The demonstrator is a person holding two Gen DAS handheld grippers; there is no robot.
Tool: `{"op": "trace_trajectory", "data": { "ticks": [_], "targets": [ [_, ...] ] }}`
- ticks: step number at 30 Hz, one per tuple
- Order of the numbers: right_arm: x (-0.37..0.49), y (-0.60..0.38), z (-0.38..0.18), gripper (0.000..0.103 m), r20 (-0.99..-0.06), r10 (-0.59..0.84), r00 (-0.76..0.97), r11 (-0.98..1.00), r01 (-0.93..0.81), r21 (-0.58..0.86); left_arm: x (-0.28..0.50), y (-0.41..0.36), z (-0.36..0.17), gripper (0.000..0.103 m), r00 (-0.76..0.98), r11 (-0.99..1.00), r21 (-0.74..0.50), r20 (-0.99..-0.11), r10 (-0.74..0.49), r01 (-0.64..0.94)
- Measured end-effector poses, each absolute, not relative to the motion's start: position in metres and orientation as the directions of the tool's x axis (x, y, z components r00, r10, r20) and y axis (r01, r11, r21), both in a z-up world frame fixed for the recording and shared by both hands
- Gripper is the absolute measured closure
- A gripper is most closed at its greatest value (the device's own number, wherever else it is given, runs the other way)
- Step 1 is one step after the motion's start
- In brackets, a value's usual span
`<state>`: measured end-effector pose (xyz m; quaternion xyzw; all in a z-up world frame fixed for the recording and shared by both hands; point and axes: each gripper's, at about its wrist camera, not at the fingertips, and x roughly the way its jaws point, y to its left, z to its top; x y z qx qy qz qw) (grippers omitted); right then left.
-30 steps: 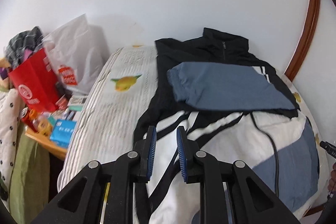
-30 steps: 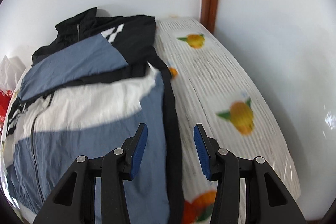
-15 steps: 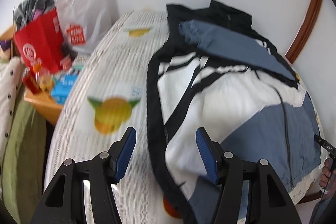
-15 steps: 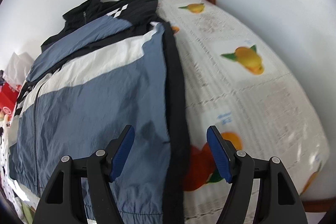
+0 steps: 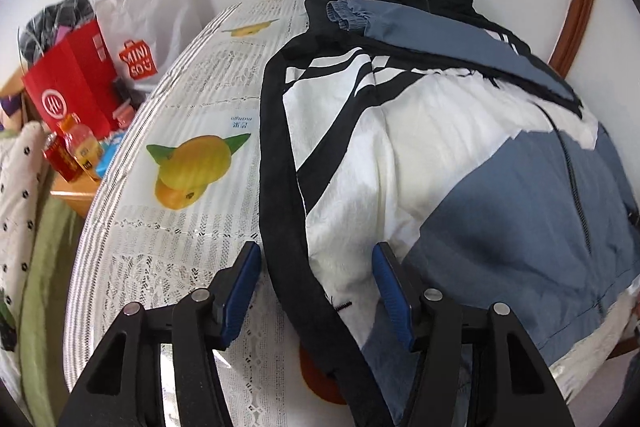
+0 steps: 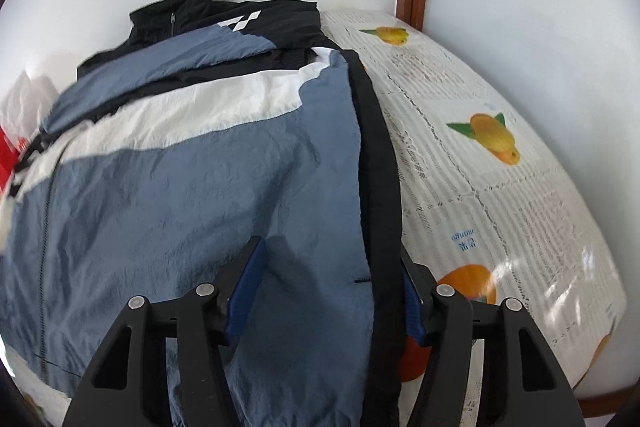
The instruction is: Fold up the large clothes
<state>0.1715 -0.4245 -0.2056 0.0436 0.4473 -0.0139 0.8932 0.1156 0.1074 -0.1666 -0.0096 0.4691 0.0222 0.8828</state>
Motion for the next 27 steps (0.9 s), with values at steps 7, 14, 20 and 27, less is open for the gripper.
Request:
{"op": "trace_trajectory", "data": {
  "ticks": [7, 14, 20, 27],
  "targets": [
    [0.161, -0.415, -0.203, 0.093, -0.805, 0.043, 0.592, 0.998, 0.02, 0.068, 0.11, 0.109, -0.164, 0.087, 0.555, 0.998, -0.044, -0.832, -0.01, -0.048],
    [0.136, -0.423, -0.183, 0.099, -0.788, 0.089, 0.61, 0.994, -0.008, 0.106, 0.093, 0.12, -0.146, 0.094, 0.598, 0.994, -0.104, -0.799, -0.06, -0.038],
    [0.113, -0.434, -0.151, 0.099, -0.721, 0.168, 0.673, 0.982, -0.05, 0.182, 0.072, 0.136, -0.117, 0.095, 0.664, 0.982, -0.184, -0.74, -0.106, -0.048],
    [0.117, -0.445, -0.116, 0.099, -0.635, 0.21, 0.743, 0.967, -0.064, 0.245, 0.078, 0.141, -0.086, 0.095, 0.739, 0.978, -0.2, -0.667, -0.099, -0.05]
  ]
}}
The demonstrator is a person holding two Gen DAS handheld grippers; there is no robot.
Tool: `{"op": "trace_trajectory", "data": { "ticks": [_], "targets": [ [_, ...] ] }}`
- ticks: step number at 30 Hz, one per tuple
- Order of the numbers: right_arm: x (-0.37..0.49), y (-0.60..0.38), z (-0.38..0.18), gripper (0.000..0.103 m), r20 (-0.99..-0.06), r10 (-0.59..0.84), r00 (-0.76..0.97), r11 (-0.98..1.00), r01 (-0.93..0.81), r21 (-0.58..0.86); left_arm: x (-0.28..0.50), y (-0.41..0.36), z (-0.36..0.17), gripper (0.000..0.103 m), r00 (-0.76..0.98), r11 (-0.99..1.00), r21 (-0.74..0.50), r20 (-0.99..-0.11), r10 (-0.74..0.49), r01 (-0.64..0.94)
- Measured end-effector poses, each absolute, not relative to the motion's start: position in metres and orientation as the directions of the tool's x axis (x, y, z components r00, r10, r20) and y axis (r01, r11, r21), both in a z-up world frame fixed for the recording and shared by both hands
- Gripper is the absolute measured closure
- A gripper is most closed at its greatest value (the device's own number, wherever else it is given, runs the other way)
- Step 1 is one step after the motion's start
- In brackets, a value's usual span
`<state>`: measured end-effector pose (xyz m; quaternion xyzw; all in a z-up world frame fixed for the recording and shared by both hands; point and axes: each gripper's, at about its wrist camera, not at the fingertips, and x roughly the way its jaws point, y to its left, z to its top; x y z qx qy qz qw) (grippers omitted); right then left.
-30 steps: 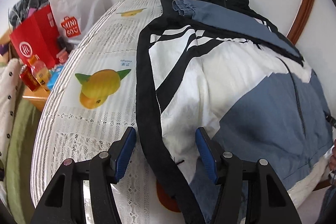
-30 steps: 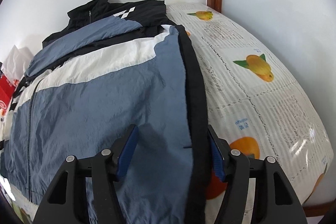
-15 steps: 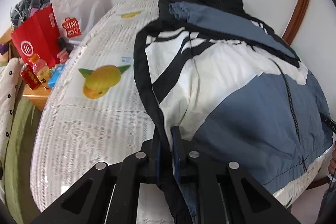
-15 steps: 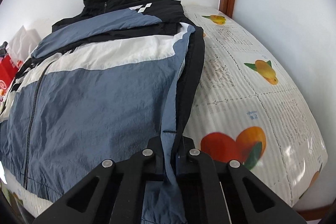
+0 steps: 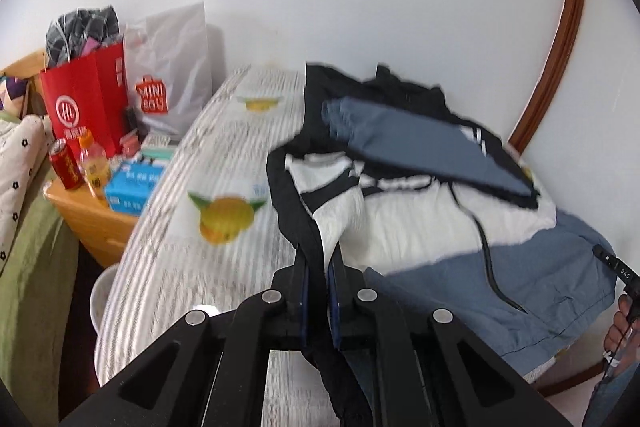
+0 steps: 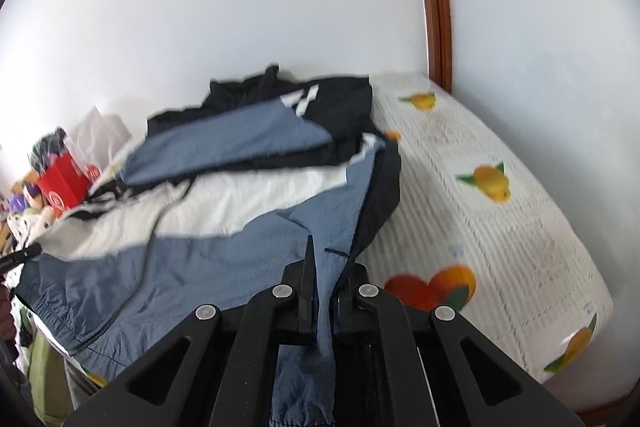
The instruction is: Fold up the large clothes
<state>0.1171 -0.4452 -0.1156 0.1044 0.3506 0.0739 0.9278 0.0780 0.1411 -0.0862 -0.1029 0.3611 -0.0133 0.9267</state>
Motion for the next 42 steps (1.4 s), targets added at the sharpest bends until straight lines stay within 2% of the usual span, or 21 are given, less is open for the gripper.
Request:
{"op": "trace_trajectory", "data": {
  "ticks": [9, 17, 25, 42],
  "targets": [
    [0.157, -0.452, -0.082, 0.099, -0.549, 0.232, 0.803, 0.95, -0.064, 0.306, 0.119, 0.137, -0.054, 0.095, 0.805, 0.983, -0.175, -0.59, -0.058, -0.057],
    [0.211, -0.448, -0.063, 0.099, -0.523, 0.216, 0.824, 0.948, -0.049, 0.315, 0.168, 0.132, -0.038, 0.095, 0.822, 0.987, -0.142, -0.569, -0.026, -0.068],
    [0.271, -0.442, -0.065, 0.099, -0.53, 0.205, 0.823, 0.943, -0.022, 0.331, 0.22, 0.129, -0.039, 0.095, 0.814, 0.989, -0.108, -0.58, 0.018, -0.098],
    [0.37, -0.412, -0.117, 0.098, -0.615, 0.168, 0.771, 0.964, 0.001, 0.264, 0.308, 0.133, -0.088, 0.095, 0.737, 0.987, -0.066, -0.673, 0.066, -0.149]
  ]
}}
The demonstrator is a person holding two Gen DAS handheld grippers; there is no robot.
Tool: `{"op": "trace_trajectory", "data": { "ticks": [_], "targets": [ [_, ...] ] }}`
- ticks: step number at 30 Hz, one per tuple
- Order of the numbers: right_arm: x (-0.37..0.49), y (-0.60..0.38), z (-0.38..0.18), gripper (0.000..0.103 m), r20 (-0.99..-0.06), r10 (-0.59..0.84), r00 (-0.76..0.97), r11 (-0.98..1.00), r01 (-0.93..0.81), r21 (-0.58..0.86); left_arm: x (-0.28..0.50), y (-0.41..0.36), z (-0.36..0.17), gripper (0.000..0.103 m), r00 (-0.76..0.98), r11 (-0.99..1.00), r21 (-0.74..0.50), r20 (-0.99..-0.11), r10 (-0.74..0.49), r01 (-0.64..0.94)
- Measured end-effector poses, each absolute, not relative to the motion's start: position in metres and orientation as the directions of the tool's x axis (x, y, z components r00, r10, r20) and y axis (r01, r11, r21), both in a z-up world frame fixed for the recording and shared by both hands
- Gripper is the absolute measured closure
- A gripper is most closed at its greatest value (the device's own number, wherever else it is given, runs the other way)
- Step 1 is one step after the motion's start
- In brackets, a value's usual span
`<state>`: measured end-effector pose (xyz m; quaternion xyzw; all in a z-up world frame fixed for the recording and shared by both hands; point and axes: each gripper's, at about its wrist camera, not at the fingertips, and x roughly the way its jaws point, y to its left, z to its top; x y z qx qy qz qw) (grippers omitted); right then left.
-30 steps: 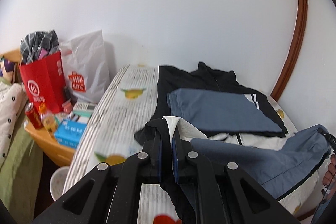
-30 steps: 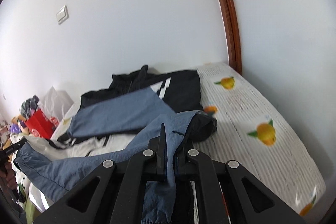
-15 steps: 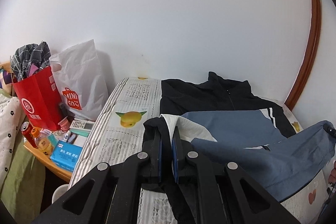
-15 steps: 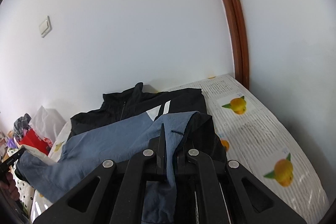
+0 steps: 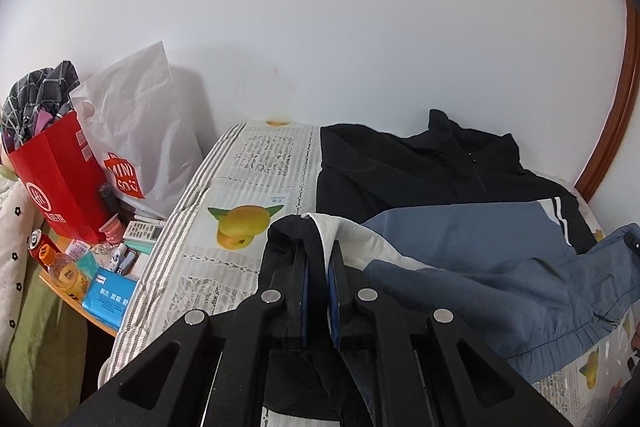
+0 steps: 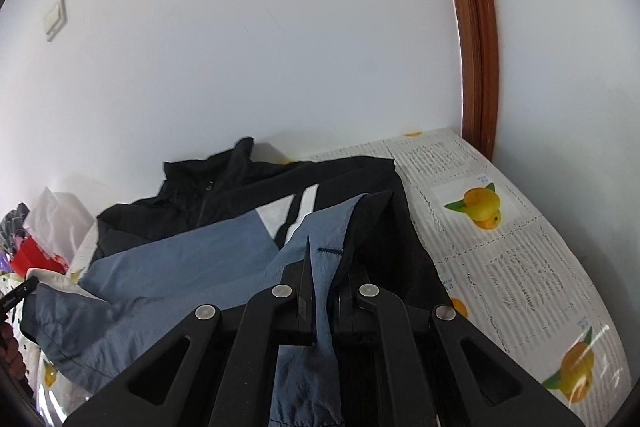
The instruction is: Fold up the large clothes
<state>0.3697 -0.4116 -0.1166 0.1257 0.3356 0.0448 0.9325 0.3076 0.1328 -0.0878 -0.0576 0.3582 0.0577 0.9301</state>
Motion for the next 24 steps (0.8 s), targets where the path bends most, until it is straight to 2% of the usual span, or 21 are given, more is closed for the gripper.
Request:
{"op": "trace_trajectory", "data": {
  "ticks": [10, 14, 17, 20, 21, 24],
  "targets": [
    [0.401, -0.41, -0.164, 0.097, -0.727, 0.097, 0.68, 0.98, 0.061, 0.188, 0.329, 0.128, -0.117, 0.091, 0.679, 0.989, -0.034, -0.731, 0.072, -0.142],
    [0.402, -0.414, -0.171, 0.092, -0.751, 0.094, 0.654, 0.977, 0.084, 0.195, 0.327, 0.128, -0.116, 0.09, 0.676, 0.991, -0.046, -0.735, 0.051, -0.125],
    [0.391, -0.415, -0.16, 0.077, -0.754, 0.083, 0.652, 0.981, 0.079, 0.177, 0.321, 0.128, -0.11, 0.087, 0.671, 0.992, -0.061, -0.741, 0.029, -0.109],
    [0.37, -0.415, -0.145, 0.062, -0.735, 0.094, 0.672, 0.986, 0.037, 0.16, 0.309, 0.131, -0.103, 0.074, 0.679, 0.992, -0.094, -0.734, -0.012, -0.085],
    [0.362, -0.415, -0.14, 0.059, -0.727, 0.088, 0.682, 0.989, 0.027, 0.145, 0.304, 0.131, -0.1, 0.069, 0.685, 0.992, -0.099, -0.729, -0.018, -0.079],
    [0.338, -0.423, -0.128, 0.058, -0.717, 0.065, 0.694, 0.993, 0.024, 0.113, 0.286, 0.135, -0.095, 0.066, 0.701, 0.992, -0.107, -0.713, -0.034, -0.061]
  ]
}}
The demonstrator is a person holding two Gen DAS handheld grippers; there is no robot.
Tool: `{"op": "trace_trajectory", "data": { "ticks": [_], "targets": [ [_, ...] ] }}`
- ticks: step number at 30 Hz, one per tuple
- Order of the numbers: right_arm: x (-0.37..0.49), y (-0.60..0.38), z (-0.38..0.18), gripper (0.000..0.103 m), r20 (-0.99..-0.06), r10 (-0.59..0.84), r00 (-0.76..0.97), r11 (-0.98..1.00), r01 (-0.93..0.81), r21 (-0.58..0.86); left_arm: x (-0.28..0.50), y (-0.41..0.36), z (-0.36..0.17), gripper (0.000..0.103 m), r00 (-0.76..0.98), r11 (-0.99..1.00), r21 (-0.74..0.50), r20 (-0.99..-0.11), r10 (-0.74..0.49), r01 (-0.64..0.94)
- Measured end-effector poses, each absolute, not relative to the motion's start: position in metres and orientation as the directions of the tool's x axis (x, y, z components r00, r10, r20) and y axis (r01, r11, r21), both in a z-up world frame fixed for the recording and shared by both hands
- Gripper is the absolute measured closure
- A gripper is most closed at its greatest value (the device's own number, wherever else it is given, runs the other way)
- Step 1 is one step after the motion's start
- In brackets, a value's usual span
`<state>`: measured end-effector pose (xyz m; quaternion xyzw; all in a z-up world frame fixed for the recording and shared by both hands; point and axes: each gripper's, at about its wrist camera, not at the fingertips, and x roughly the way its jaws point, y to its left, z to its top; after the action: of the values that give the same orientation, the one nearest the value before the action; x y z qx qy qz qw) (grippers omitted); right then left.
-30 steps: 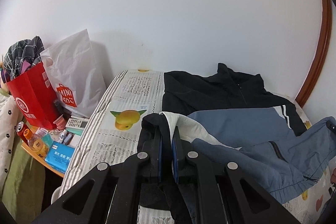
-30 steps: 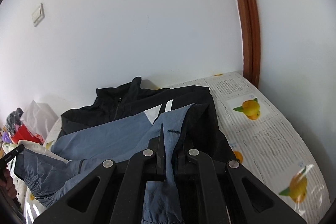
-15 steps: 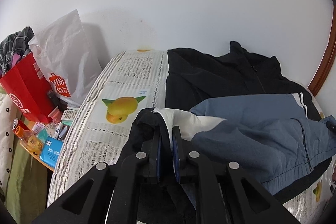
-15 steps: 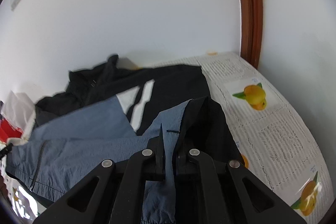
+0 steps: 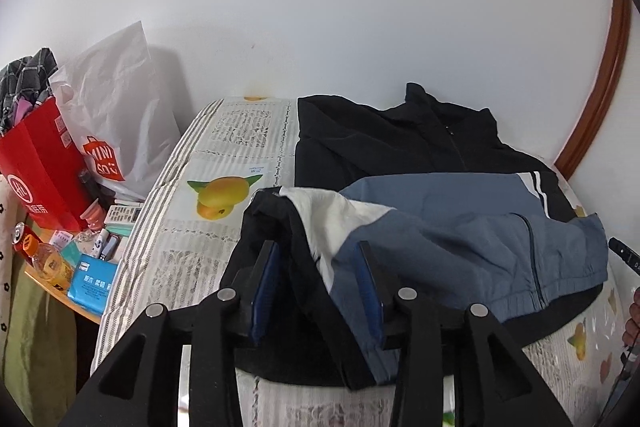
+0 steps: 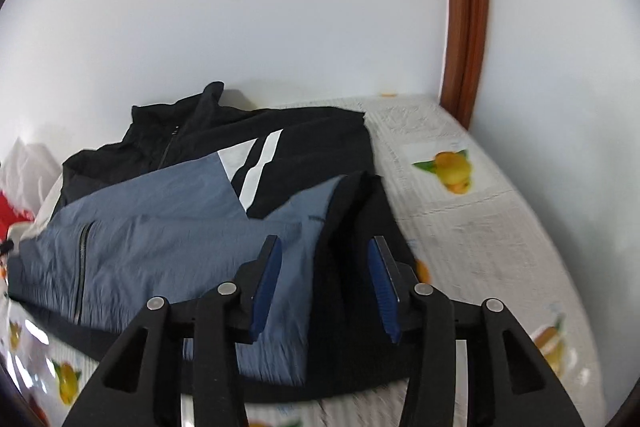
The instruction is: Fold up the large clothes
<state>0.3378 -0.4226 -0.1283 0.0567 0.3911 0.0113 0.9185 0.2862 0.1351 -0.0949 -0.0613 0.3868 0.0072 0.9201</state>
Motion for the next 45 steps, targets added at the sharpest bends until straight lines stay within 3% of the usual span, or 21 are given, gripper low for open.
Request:
{"op": "trace_trajectory", "data": {
  "ticks": [2, 5, 22, 23, 25, 27, 28, 29, 35, 45],
  "targets": [
    [0.328, -0.433, -0.127, 0.057, -0.727, 0.039, 0.686, 0.994, 0.047, 0.099, 0.276, 0.141, -0.095, 0.063, 0.697, 0.991, -0.11, -0.717, -0.031, -0.069],
    [0.319, -0.453, -0.134, 0.057, -0.748, 0.035, 0.663, 0.989, 0.086, 0.123, 0.262, 0.153, -0.101, 0.052, 0.689, 0.988, -0.129, -0.724, -0.033, -0.088],
    [0.341, -0.464, -0.194, 0.057, -0.808, 0.116, 0.577, 0.964, 0.129, 0.231, 0.275, 0.175, -0.162, 0.05, 0.583, 0.965, -0.237, -0.802, -0.129, -0.112],
    [0.343, -0.465, -0.197, 0.058, -0.81, 0.13, 0.572, 0.961, 0.13, 0.245, 0.276, 0.173, -0.164, 0.051, 0.579, 0.963, -0.244, -0.804, -0.136, -0.112],
    [0.346, -0.466, -0.201, 0.06, -0.815, 0.152, 0.559, 0.958, 0.121, 0.261, 0.274, 0.171, -0.166, 0.064, 0.589, 0.961, -0.252, -0.796, -0.14, -0.112],
    [0.345, -0.464, -0.199, 0.082, -0.811, 0.188, 0.553, 0.958, 0.08, 0.277, 0.27, 0.171, -0.165, 0.077, 0.59, 0.957, -0.269, -0.793, -0.155, -0.11],
    [0.343, -0.463, -0.198, 0.086, -0.81, 0.188, 0.555, 0.961, 0.064, 0.267, 0.269, 0.171, -0.165, 0.087, 0.586, 0.953, -0.284, -0.792, -0.173, -0.103],
    [0.34, -0.461, -0.196, 0.09, -0.808, 0.2, 0.554, 0.963, 0.039, 0.265, 0.266, 0.17, -0.163, 0.089, 0.584, 0.953, -0.288, -0.792, -0.18, -0.097],
    [0.31, -0.469, -0.181, 0.095, -0.81, 0.263, 0.524, 0.953, -0.01, 0.303, 0.239, 0.168, -0.148, 0.091, 0.585, 0.958, -0.274, -0.792, -0.175, -0.084],
    [0.246, -0.475, -0.174, 0.095, -0.834, 0.202, 0.513, 0.968, 0.024, 0.249, 0.179, 0.148, -0.142, 0.091, 0.569, 0.963, -0.256, -0.807, -0.162, -0.088]
  ]
}}
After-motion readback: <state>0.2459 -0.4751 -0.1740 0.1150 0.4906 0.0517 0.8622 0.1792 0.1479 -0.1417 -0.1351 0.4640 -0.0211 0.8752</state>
